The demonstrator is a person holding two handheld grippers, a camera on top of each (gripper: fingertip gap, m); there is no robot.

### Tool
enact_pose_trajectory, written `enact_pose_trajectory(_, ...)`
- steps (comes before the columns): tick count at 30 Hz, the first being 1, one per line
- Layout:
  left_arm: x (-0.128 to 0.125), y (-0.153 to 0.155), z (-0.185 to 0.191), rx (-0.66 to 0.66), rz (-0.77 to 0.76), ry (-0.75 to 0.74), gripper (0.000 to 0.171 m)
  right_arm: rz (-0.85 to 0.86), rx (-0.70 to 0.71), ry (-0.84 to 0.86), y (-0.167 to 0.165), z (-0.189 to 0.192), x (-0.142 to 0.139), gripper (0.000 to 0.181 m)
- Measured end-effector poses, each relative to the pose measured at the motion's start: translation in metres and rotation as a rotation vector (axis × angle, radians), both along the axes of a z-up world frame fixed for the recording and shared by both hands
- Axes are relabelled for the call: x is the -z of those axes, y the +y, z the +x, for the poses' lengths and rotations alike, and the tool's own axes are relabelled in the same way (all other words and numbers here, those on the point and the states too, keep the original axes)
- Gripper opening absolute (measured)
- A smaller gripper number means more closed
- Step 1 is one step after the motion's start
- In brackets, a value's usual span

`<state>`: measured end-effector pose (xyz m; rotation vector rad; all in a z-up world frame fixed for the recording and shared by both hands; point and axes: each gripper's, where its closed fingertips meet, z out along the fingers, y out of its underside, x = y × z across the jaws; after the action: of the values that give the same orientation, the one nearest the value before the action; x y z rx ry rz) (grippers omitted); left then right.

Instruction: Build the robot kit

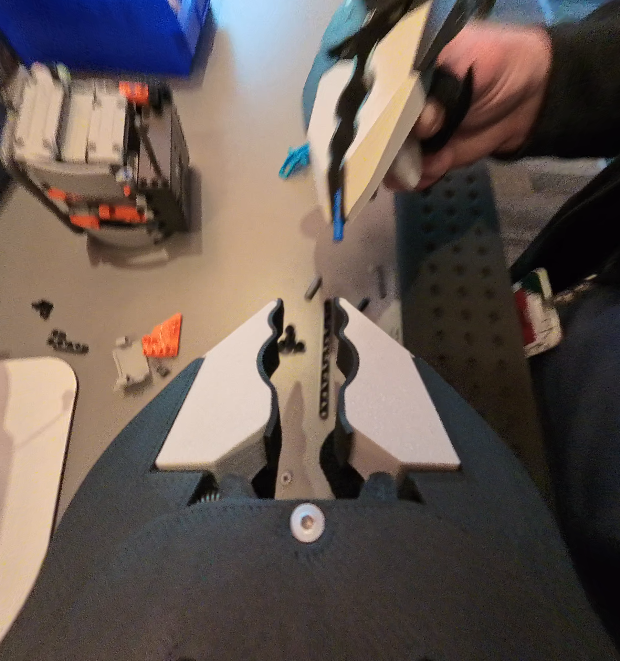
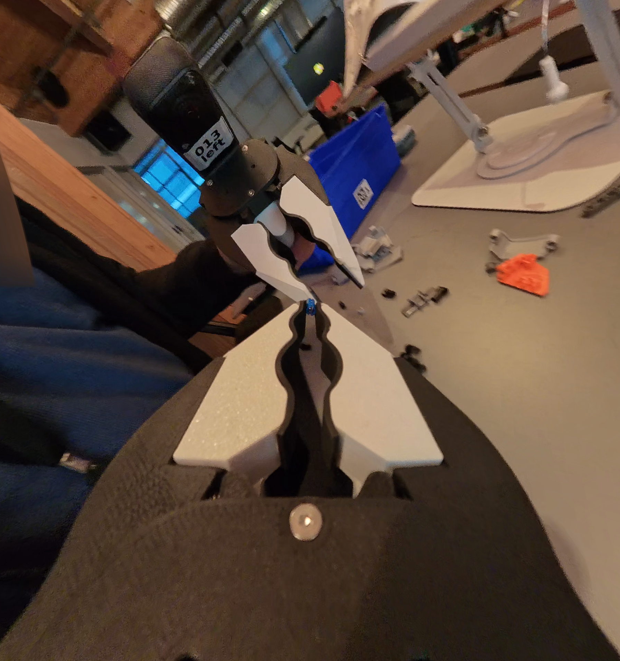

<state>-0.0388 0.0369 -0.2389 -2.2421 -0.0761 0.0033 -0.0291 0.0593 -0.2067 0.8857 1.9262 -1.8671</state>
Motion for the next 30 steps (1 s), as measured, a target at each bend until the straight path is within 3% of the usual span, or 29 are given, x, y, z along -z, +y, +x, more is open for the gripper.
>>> enact_pose_trajectory(4, 0.061, -0.018, -0.017, -0.004, -0.201, 0.022, 0.029, 0.149, 0.038, 0.005, 0.003, -0.006, 0.036, 0.002)
enact_pose_trajectory(10, 0.089, -0.007, -0.024, 0.065, -0.297, 0.089, 0.028, 0.254, 0.049, 0.017, 0.0, -0.008, 0.059, 0.002)
enact_pose_trajectory(18, 0.097, 0.007, -0.015, 0.121, -0.287, 0.063, 0.011, 0.357, 0.052, 0.05, 0.001, -0.013, 0.072, 0.002)
enact_pose_trajectory(30, 0.097, 0.013, -0.011, 0.009, -0.19, -0.014, 0.009, 0.626, -0.03, 0.209, -0.01, -0.02, 0.107, 0.002)
